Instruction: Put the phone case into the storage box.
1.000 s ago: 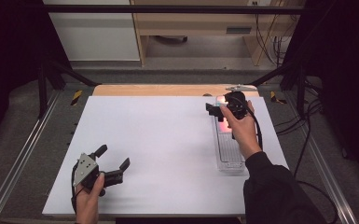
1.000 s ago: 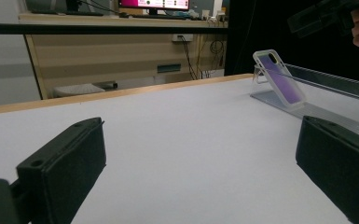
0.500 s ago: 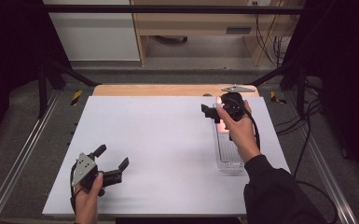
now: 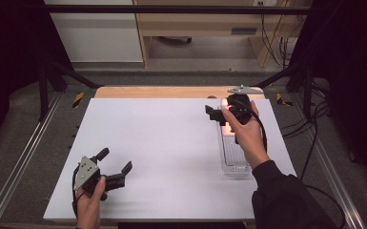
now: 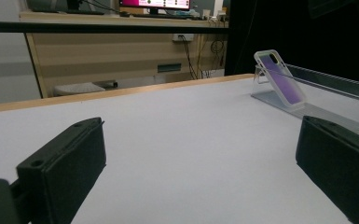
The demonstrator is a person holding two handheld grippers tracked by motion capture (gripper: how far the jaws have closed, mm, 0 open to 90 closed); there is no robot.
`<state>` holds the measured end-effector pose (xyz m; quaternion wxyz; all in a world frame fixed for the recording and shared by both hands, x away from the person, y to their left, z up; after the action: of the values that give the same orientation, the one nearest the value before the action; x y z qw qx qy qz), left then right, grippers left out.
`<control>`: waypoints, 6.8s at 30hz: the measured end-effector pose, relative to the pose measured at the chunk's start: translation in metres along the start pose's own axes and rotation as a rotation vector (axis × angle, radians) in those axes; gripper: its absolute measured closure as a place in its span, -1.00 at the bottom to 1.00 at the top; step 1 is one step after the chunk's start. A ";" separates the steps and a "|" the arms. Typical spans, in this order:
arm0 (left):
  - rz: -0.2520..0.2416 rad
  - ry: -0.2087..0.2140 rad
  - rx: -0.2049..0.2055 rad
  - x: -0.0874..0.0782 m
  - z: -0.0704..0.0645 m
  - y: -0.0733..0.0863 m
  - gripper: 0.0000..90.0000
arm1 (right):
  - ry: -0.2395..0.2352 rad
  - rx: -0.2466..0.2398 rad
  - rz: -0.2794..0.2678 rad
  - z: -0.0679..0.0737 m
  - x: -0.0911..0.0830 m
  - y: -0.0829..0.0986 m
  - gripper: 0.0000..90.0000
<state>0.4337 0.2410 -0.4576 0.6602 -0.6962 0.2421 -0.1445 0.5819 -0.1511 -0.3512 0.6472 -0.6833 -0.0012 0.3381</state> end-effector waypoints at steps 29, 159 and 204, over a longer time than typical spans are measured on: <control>0.003 0.001 -0.011 0.000 0.001 0.000 -0.98 | 0.011 -0.013 -0.130 -0.006 -0.034 -0.005 -0.92; 0.010 -0.045 -0.002 -0.035 0.028 -0.001 -0.98 | 0.116 -0.054 -0.250 -0.087 -0.138 0.143 -0.91; 0.008 -0.039 0.003 -0.035 0.027 -0.001 -0.98 | 0.013 -0.090 -0.390 -0.067 -0.124 0.171 -0.93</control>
<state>0.4189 0.2823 -0.4549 0.6664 -0.6970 0.2315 -0.1286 0.4426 -0.2923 -0.4504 0.6690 -0.7007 -0.1443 0.2015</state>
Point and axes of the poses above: each handheld gripper's, and its own axes: x roughly forward along the jaws, y roughly out of its underside, z roughly to its left, the point moved 3 cm from there along x, roughly forward along the jaws, and after that the axes turned 3 degrees about -x, right-handed, at the moved point
